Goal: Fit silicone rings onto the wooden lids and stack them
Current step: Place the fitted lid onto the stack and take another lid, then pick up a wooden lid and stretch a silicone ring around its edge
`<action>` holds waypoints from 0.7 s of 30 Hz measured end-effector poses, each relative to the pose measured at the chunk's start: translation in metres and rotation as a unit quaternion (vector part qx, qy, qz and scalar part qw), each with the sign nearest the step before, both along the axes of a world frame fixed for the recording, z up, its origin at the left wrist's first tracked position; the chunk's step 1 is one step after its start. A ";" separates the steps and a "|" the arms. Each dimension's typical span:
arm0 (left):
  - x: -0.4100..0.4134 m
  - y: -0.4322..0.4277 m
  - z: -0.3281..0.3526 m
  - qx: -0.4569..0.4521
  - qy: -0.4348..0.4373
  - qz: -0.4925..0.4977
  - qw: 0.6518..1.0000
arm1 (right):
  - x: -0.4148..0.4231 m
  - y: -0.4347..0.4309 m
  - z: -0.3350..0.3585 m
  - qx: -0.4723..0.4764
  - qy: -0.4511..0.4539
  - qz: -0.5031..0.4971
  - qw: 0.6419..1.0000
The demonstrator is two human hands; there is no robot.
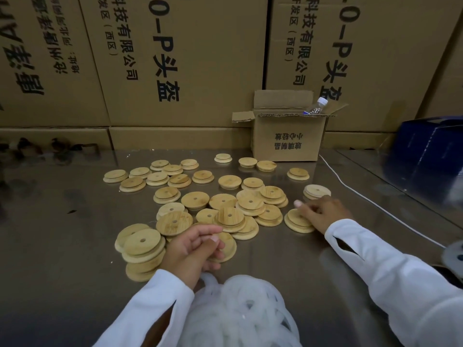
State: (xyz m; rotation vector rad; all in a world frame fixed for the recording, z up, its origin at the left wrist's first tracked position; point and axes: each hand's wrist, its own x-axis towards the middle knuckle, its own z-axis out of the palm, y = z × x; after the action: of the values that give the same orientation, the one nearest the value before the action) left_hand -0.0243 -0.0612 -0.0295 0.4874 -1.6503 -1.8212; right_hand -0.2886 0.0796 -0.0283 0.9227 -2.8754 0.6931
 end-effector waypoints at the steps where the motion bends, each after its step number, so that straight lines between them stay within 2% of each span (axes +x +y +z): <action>1: 0.000 0.000 0.000 0.001 -0.003 0.000 1.000 | 0.003 0.003 0.002 0.017 0.001 0.027 1.000; 3: 0.001 0.001 0.000 0.000 -0.009 0.002 1.000 | 0.009 0.008 0.005 0.015 -0.012 0.054 0.998; 8: 0.005 0.002 0.000 0.001 -0.010 0.000 1.000 | 0.037 0.011 0.004 -0.042 -0.072 0.040 0.996; 11: 0.002 0.001 0.002 0.002 -0.011 0.000 1.000 | 0.058 0.008 0.006 -0.093 -0.037 0.036 0.994; 13: 0.002 0.001 0.001 0.005 -0.007 -0.003 1.000 | 0.082 0.004 0.011 -0.227 -0.089 0.031 0.969; 15: 0.000 0.000 -0.001 0.017 -0.001 -0.011 1.000 | 0.108 -0.003 0.016 -0.368 -0.206 0.068 0.904; 17: -0.002 0.000 -0.002 0.036 0.000 -0.030 0.999 | 0.131 -0.013 0.018 -0.414 -0.271 0.129 0.859; 18: -0.003 0.001 -0.002 0.044 -0.002 -0.046 0.998 | 0.141 -0.016 0.018 -0.414 -0.277 0.154 0.853; 21: -0.004 0.003 -0.003 0.035 0.004 -0.070 0.997 | 0.161 -0.022 0.017 -0.387 -0.218 0.209 0.871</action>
State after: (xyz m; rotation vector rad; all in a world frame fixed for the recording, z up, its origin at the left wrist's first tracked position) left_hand -0.0279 -0.0584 -0.0328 0.4021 -1.6551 -1.9867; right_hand -0.1274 0.0577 -0.0109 1.3437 -2.2551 2.1163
